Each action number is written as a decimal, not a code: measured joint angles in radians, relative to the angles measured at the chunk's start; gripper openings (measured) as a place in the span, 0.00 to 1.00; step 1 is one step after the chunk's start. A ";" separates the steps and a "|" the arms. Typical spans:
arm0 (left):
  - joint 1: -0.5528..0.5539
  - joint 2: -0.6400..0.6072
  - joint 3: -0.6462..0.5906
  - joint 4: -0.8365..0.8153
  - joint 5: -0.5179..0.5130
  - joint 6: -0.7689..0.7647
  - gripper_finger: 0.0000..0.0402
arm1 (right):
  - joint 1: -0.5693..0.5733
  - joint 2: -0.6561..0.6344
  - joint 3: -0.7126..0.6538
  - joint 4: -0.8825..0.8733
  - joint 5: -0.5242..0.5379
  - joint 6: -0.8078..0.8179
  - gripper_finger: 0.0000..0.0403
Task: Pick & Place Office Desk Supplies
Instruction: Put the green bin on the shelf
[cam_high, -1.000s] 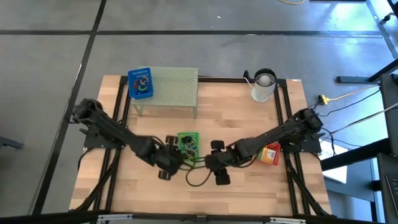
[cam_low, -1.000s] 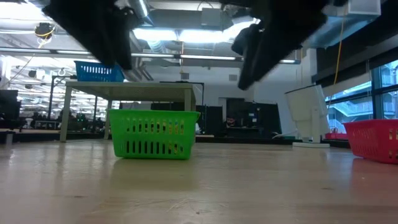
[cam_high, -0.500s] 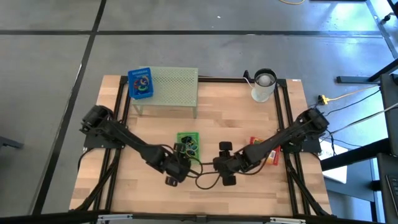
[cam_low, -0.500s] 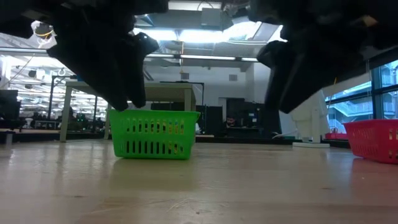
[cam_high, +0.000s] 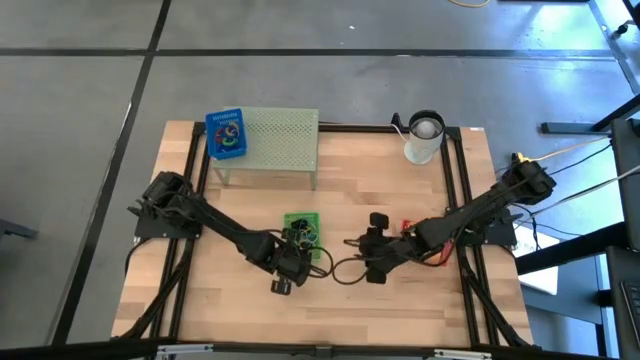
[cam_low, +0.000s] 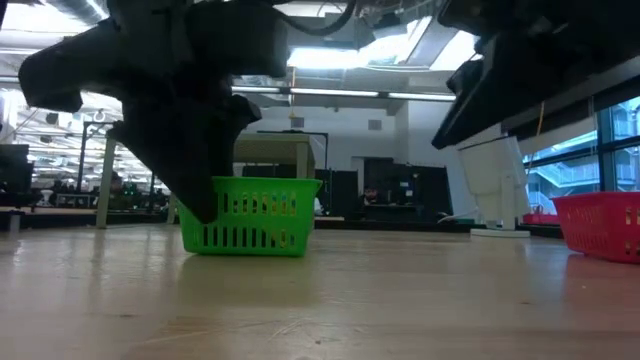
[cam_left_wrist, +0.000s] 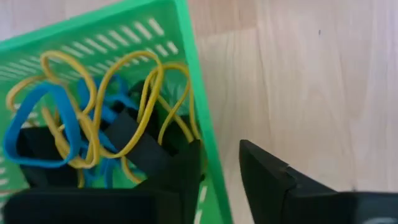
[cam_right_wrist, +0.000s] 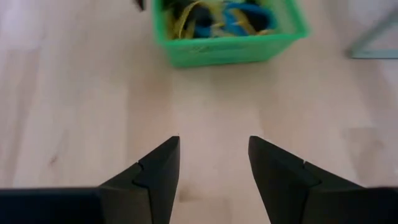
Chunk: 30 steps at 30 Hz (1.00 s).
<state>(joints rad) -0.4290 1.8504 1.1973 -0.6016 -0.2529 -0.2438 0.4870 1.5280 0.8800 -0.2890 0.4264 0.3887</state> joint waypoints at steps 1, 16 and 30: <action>0.000 -0.003 0.000 -0.005 0.001 0.006 0.24 | 0.000 -0.004 -0.004 0.001 0.028 0.017 0.48; -0.024 -0.047 0.000 -0.003 0.005 0.019 0.01 | -0.001 0.002 -0.006 0.013 0.107 0.130 0.48; -0.140 -0.249 0.109 -0.205 -0.189 0.019 0.01 | -0.002 0.002 -0.006 0.013 0.106 0.154 0.48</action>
<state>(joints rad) -0.5693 1.6010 1.3061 -0.8063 -0.4418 -0.2249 0.4854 1.5303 0.8742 -0.2760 0.5320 0.5429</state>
